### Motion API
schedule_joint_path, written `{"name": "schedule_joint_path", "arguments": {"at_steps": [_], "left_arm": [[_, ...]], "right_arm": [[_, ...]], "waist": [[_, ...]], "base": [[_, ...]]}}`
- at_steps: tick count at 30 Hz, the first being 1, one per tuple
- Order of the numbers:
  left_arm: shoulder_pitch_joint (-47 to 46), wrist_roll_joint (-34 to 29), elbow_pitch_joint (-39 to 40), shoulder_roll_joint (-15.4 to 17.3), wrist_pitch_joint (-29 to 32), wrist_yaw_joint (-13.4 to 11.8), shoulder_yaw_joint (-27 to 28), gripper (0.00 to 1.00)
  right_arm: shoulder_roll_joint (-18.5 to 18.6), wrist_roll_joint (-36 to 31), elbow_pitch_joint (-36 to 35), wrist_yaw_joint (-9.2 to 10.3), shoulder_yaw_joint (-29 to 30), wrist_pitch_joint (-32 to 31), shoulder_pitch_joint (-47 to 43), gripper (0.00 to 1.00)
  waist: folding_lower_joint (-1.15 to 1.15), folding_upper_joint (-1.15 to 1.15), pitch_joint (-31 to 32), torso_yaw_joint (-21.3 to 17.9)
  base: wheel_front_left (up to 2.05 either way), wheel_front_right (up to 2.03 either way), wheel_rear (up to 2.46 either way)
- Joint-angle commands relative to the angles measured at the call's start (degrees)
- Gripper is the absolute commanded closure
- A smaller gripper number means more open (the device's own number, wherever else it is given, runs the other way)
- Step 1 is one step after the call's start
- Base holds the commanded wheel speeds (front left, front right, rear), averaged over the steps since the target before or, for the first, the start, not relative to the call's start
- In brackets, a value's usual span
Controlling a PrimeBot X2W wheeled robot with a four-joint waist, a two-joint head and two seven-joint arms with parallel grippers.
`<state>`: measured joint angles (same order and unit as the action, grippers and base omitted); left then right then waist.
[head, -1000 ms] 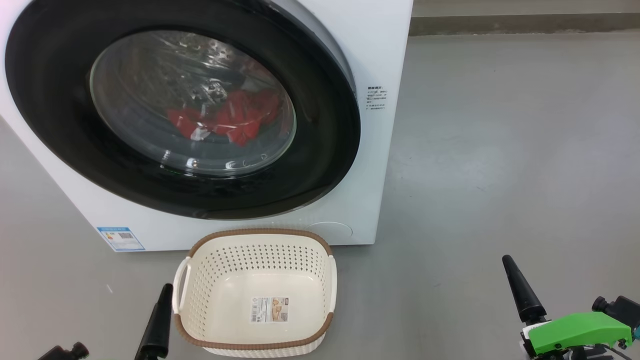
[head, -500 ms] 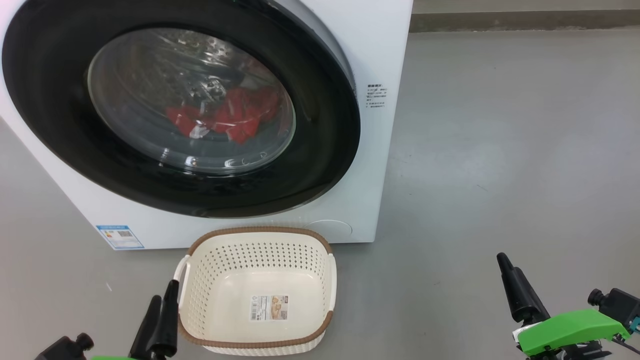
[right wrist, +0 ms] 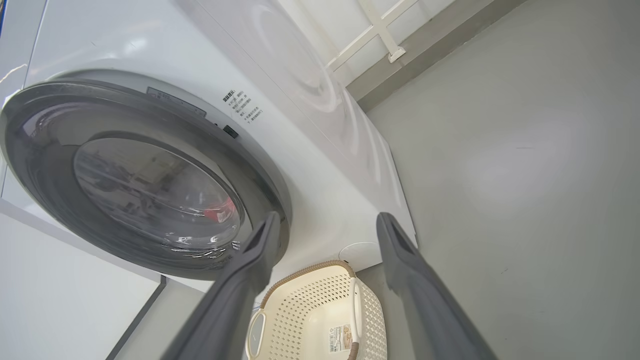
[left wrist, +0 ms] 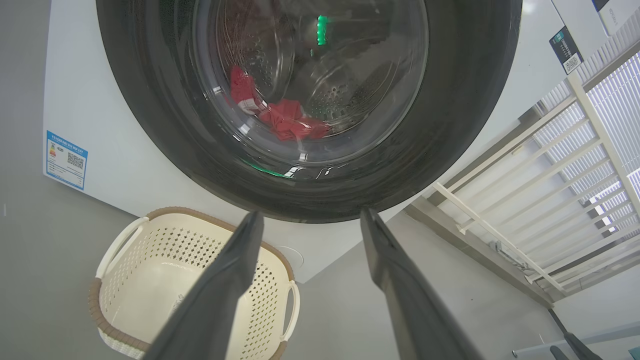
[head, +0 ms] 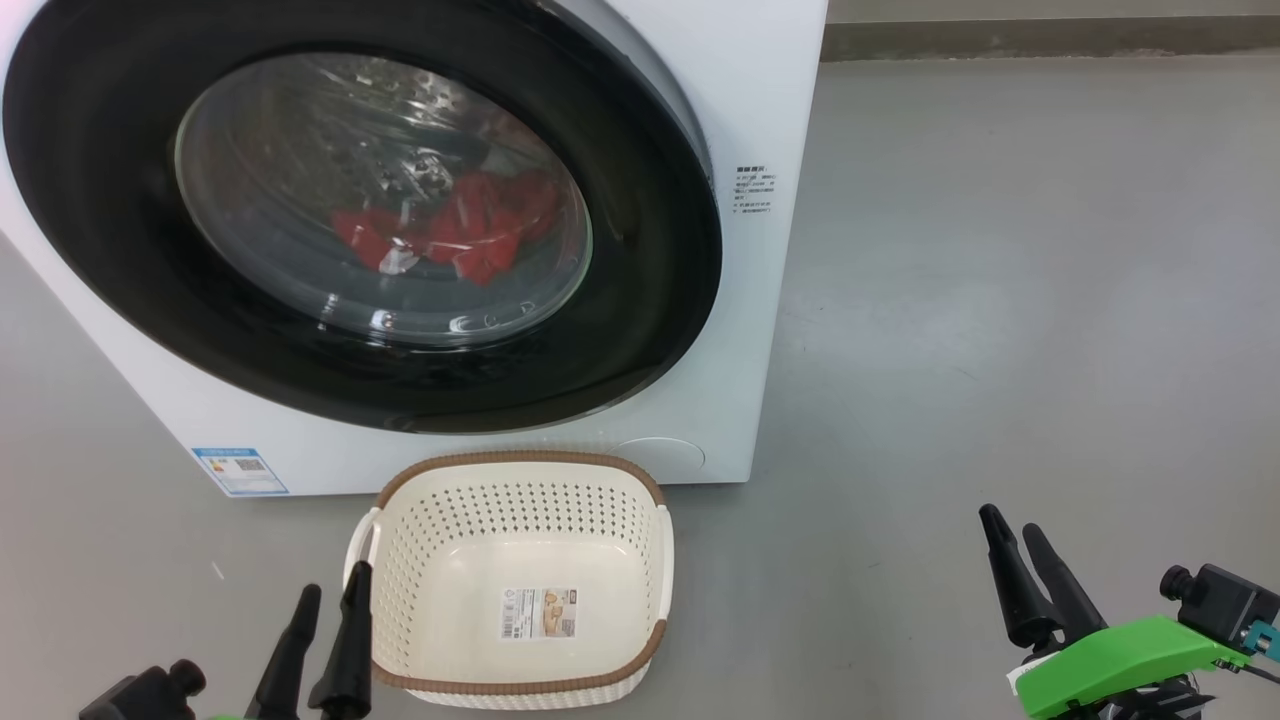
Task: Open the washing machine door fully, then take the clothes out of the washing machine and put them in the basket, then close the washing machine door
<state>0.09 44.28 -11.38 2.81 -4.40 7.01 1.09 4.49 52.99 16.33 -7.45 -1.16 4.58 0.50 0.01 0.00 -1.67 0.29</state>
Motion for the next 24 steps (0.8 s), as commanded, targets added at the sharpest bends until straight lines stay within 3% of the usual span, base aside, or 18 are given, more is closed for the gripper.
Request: {"name": "schedule_joint_path", "arguments": {"at_steps": [1,24], "left_arm": [[-0.6,-1.8,2.0,1.1,-0.8,0.0,0.8,0.0],[-0.4,-18.0,4.9,1.6,-4.7,0.0,0.4,0.0]], "right_arm": [[1.1,-1.5,-1.8,-0.02,-1.1,0.7,1.8,0.0],[1.8,-15.8,-3.1,-0.02,-1.4,4.6,1.1,0.0]], "waist": [[0.0,0.0,0.0,0.0],[0.0,0.0,-1.0,-0.3]], "base": [[0.0,0.0,0.0],[0.0,0.0,0.0]]}}
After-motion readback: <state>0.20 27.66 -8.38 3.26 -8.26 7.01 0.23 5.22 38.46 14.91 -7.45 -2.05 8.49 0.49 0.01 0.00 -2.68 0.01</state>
